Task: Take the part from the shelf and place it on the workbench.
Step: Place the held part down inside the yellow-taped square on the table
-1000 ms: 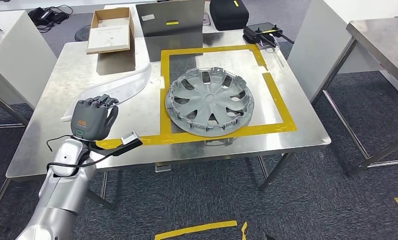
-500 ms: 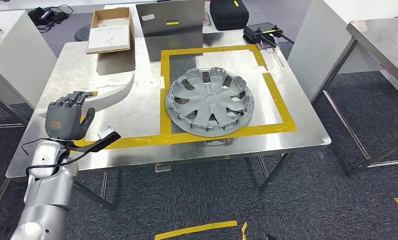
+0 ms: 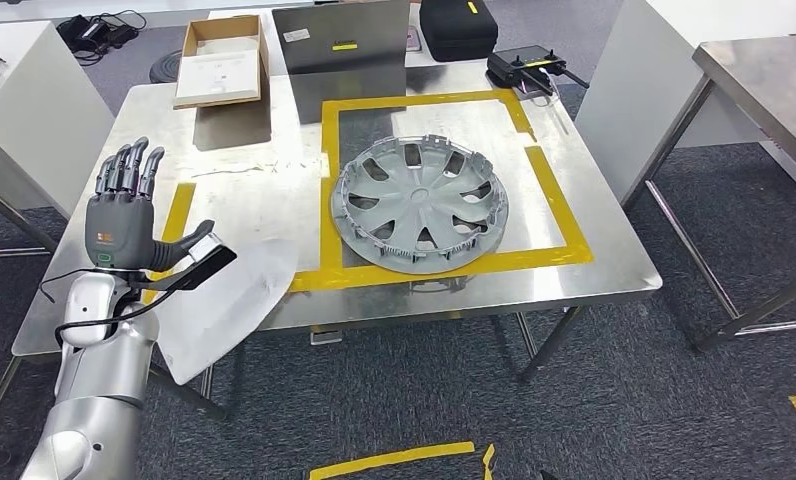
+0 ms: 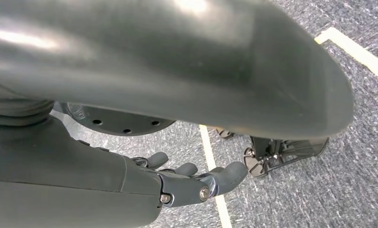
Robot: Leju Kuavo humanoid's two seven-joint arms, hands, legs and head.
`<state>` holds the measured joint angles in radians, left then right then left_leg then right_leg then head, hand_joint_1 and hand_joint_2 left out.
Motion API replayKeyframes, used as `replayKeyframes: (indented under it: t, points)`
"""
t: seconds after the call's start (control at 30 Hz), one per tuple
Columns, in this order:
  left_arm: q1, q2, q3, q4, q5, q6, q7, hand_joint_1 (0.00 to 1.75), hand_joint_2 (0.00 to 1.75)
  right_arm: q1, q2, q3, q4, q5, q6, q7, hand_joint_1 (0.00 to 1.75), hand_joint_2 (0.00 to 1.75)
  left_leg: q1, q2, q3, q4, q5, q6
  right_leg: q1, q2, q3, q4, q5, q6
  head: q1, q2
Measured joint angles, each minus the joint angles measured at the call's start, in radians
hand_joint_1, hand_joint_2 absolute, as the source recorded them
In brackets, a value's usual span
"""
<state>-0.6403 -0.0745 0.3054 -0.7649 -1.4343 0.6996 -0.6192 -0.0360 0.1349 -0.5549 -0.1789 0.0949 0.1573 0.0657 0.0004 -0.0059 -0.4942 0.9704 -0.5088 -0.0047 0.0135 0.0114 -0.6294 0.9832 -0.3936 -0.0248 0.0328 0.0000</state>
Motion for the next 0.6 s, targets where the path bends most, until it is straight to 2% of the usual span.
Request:
replayKeyframes:
  t: [0.33, 0.6]
  points:
    - [-0.001, -0.014, 0.023, -0.006, 0.041, 0.000, -0.065, 0.00, 0.00, 0.000, 0.000, -0.001, 0.000, 0.024, 0.010, -0.002, 0.00, 0.00, -0.001, 0.000, 0.000, 0.001, 0.000, 0.001, 0.000, 0.000, 0.001, 0.000, 0.000, 0.000, 0.000, 0.000]
    - [0.010, -0.017, 0.030, -0.022, 0.103, 0.000, -0.079, 0.00, 0.00, 0.000, 0.000, -0.001, 0.000, 0.034, 0.010, 0.000, 0.00, 0.00, -0.007, 0.000, -0.001, 0.008, -0.003, 0.008, -0.004, 0.000, 0.004, -0.001, 0.003, 0.008, 0.000, 0.000]
